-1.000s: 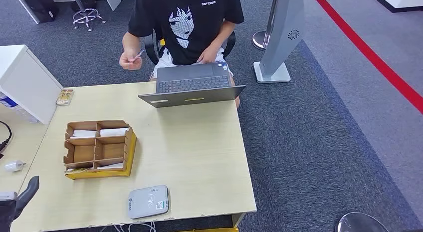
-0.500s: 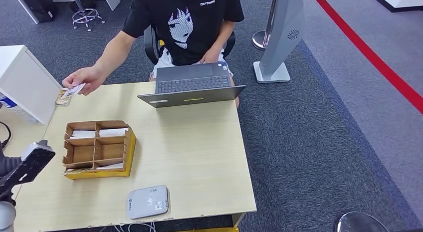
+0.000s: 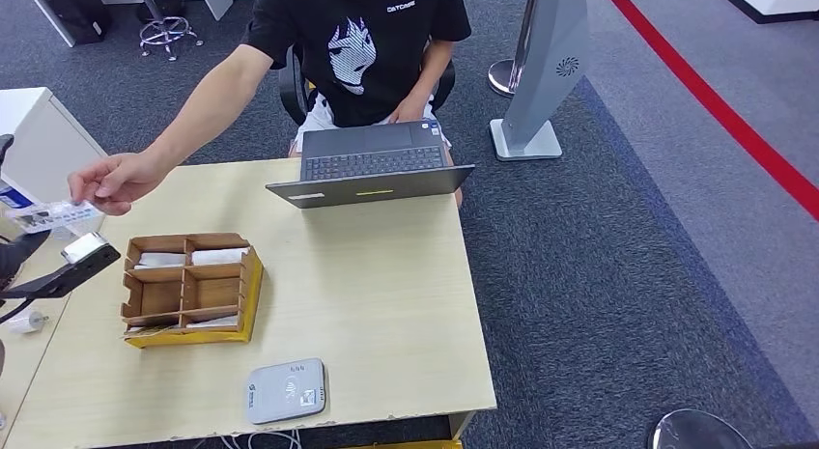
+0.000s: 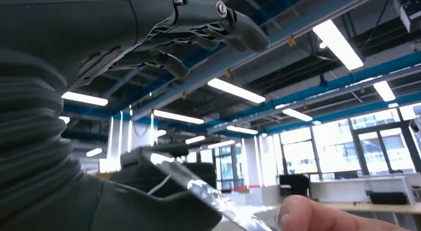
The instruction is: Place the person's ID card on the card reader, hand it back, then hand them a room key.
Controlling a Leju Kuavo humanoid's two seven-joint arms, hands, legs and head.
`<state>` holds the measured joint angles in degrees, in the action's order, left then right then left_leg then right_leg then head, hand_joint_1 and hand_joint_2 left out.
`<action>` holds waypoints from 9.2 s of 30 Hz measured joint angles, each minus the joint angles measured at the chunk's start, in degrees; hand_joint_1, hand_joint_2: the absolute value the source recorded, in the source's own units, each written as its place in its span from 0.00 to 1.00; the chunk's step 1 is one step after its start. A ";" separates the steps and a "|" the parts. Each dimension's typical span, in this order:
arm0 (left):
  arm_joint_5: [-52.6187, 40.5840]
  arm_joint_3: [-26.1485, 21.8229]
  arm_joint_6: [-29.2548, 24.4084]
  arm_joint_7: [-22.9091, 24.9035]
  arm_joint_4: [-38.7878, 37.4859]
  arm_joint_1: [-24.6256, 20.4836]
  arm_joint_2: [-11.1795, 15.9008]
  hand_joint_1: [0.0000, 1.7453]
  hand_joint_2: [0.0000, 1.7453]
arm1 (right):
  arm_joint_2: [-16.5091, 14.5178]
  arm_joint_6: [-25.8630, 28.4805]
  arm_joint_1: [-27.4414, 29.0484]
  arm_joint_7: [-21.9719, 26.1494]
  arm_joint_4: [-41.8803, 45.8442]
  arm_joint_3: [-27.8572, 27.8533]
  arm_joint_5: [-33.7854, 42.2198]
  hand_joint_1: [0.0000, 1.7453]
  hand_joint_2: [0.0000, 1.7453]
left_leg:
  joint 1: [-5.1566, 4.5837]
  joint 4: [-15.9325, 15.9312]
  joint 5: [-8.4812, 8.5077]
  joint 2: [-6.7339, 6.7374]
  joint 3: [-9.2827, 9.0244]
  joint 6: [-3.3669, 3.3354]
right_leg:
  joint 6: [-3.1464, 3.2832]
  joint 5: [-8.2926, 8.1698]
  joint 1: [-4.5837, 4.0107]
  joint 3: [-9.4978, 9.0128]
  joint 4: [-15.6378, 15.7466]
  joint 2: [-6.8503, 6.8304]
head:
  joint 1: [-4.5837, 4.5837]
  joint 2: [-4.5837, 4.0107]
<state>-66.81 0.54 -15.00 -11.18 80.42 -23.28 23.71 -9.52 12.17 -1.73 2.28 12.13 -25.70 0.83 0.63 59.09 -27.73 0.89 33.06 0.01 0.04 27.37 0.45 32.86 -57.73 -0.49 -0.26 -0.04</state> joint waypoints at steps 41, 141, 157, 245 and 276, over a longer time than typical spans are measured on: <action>-1.00 5.14 -24.62 -1.20 19.50 24.36 -7.76 1.00 1.00 | 0.23 2.40 -0.15 -0.72 -0.47 -1.22 -3.15 0.00 1.00 | -0.03 0.00 -0.12 0.11 0.05 -0.11 | -0.02 0.03 0.03 0.01 0.06 0.02 | 0.02 0.00; -2.21 15.57 -18.71 4.29 4.89 32.44 -18.55 1.00 1.00 | -0.23 1.22 -0.20 -1.08 -0.46 -5.20 -10.09 0.00 1.00 | 0.01 0.00 -0.11 0.08 0.04 -0.11 | -0.01 0.02 -0.01 0.00 0.03 -0.01 | -0.04 0.00; -16.55 2.98 -12.81 7.68 6.09 16.32 -8.70 1.00 1.00 | -0.05 -0.63 -0.27 -1.43 -0.46 -5.20 -13.58 0.00 1.00 | 0.07 -0.01 0.02 0.03 0.02 0.03 | 0.10 -0.05 -0.08 0.00 -0.05 -0.05 | -0.03 0.00; -8.72 -0.14 -14.86 1.76 4.02 37.74 -4.90 0.00 1.00 | -0.01 -0.80 -0.34 -2.12 -0.46 -9.90 -16.21 0.00 1.00 | 0.07 -0.02 -0.10 0.04 0.08 0.00 | 0.07 0.07 -0.08 0.03 -0.01 -0.03 | -0.01 0.00; -8.53 -5.49 -19.88 -0.47 -2.39 31.91 -4.66 0.00 1.00 | -0.01 -0.94 -0.58 -1.95 -0.46 -9.90 -18.70 0.00 1.00 | 0.06 -0.02 -0.08 -0.02 0.09 0.02 | 0.08 0.07 -0.07 0.02 -0.01 -0.11 | -0.01 0.00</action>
<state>-75.34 -4.96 -34.88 -11.65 78.03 8.63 19.05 -9.52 11.23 -2.31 0.33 11.67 -35.60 -17.87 0.69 59.07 -27.81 0.88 33.15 0.03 0.12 27.44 0.38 32.89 -57.74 -0.60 -0.27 -0.04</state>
